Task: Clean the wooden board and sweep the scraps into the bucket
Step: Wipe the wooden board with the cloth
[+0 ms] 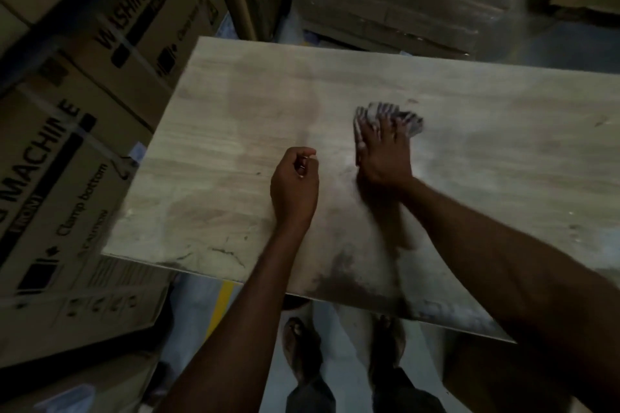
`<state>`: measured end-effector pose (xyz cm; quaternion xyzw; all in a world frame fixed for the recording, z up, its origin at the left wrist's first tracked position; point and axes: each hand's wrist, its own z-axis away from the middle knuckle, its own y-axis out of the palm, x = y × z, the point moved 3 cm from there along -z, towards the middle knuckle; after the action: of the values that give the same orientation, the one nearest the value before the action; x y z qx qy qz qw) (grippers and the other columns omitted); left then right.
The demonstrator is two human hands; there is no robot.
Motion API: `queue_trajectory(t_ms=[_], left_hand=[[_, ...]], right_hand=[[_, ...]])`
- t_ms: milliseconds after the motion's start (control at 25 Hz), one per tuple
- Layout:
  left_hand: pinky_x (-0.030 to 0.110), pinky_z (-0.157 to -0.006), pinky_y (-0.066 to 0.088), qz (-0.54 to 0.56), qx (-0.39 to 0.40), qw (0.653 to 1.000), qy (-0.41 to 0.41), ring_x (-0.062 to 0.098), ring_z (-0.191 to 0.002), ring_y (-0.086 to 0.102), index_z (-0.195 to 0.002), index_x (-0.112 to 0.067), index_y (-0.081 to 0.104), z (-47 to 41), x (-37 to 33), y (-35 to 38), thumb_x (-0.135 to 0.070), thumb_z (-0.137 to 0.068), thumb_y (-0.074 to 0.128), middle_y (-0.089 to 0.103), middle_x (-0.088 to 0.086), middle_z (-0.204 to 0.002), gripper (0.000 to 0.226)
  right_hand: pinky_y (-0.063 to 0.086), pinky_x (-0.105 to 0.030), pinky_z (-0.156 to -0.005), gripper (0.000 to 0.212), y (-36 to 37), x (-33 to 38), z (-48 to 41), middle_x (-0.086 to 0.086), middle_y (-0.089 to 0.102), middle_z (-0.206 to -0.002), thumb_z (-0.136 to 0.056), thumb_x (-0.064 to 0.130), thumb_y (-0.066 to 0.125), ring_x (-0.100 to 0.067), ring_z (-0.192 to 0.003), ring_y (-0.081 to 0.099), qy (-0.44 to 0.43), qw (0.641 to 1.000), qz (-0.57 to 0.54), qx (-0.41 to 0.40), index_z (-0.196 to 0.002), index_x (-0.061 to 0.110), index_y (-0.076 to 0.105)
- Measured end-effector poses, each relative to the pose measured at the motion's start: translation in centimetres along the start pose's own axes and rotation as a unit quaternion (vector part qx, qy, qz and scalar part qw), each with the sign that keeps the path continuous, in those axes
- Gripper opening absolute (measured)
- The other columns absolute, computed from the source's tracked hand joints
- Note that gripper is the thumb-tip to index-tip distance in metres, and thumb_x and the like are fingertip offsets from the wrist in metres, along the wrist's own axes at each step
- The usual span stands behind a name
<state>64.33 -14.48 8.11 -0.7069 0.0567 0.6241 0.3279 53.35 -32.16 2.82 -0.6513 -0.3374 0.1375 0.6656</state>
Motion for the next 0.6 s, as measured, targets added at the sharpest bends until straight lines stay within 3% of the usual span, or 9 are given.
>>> queue_trajectory(t_ms=[80, 200, 320, 400, 480, 520, 600], left_hand=[[0.012, -0.066, 0.042, -0.006, -0.022, 1.0, 0.0, -0.003, -0.074, 0.058, -0.098, -0.024, 0.07, -1.3, 1.7, -3.5, -0.021, -0.093, 0.063, 0.066, -0.013, -0.082, 0.01], [0.017, -0.071, 0.046, -0.008, -0.05, 0.999, 0.015, 0.001, -0.079, 0.06, -0.099, -0.02, 0.071, -3.1, 3.4, -8.2, -0.024, -0.092, 0.061, 0.068, -0.011, -0.086, 0.013], [0.025, -0.071, 0.048, -0.03, -0.043, 0.999, 0.015, 0.007, -0.078, 0.062, -0.093, -0.019, 0.07, -4.5, 5.1, -12.1, -0.032, -0.094, 0.058, 0.068, -0.007, -0.083, 0.018], [0.03, -0.072, 0.049, -0.042, -0.039, 0.998, 0.003, 0.011, -0.077, 0.062, -0.089, -0.018, 0.069, -5.1, 6.7, -14.3, -0.037, -0.094, 0.057, 0.069, -0.003, -0.081, 0.023], [0.03, -0.071, 0.048, -0.047, -0.041, 0.998, -0.009, 0.009, -0.078, 0.062, -0.089, -0.02, 0.07, -5.2, 7.9, -16.3, -0.037, -0.095, 0.055, 0.07, -0.004, -0.082, 0.024], [0.028, -0.071, 0.047, -0.043, -0.047, 0.998, -0.015, 0.008, -0.079, 0.062, -0.089, -0.022, 0.072, -5.0, 8.4, -17.3, -0.037, -0.095, 0.055, 0.071, -0.005, -0.083, 0.024], [0.024, -0.07, 0.046, -0.03, -0.07, 0.997, -0.032, 0.005, -0.081, 0.063, -0.092, -0.022, 0.074, -4.4, 9.4, -19.0, -0.034, -0.098, 0.053, 0.072, -0.009, -0.083, 0.025]], right_hand=[[0.004, -0.055, -0.127, 0.063, 2.4, 6.5, -0.2, -0.023, 0.022, -0.167, -0.104, 0.038, 0.026, -0.042, -0.156, 0.014, -0.046, 0.998, -0.015, 0.026, -0.163, 0.019, 0.022], [0.012, -0.054, -0.128, 0.065, 6.1, 19.2, 10.3, -0.02, 0.024, -0.167, -0.099, 0.025, 0.045, -0.037, -0.158, 0.009, -0.167, 0.981, -0.088, 0.053, -0.16, 0.009, 0.03], [0.015, -0.052, -0.128, 0.054, 6.6, 24.0, 20.9, -0.01, 0.025, -0.169, -0.106, 0.034, 0.039, -0.035, -0.159, 0.011, -0.268, 0.953, -0.076, 0.115, -0.159, 0.022, 0.036], [0.013, -0.047, -0.128, 0.055, 5.8, 20.3, 21.6, -0.009, 0.025, -0.169, -0.109, 0.04, 0.02, -0.034, -0.158, 0.013, -0.19, 0.977, -0.019, 0.09, -0.162, 0.027, 0.026], [0.01, -0.049, -0.128, 0.059, 4.7, 16.3, 20.2, -0.011, 0.023, -0.17, -0.106, 0.038, 0.011, -0.033, -0.159, 0.01, -0.02, 0.998, 0.023, 0.057, -0.164, 0.027, 0.018], [0.009, -0.051, -0.128, 0.06, 4.2, 16.0, 19.9, -0.013, 0.021, -0.17, -0.105, 0.035, 0.013, -0.033, -0.159, 0.008, 0.046, 0.997, 0.046, 0.051, -0.164, 0.027, 0.017], [0.012, -0.053, -0.126, 0.063, 5.5, 20.5, 19.0, -0.019, 0.027, -0.166, -0.099, 0.027, 0.034, -0.036, -0.156, 0.015, 0.031, 0.999, 0.03, 0.024, -0.161, 0.021, 0.028]])
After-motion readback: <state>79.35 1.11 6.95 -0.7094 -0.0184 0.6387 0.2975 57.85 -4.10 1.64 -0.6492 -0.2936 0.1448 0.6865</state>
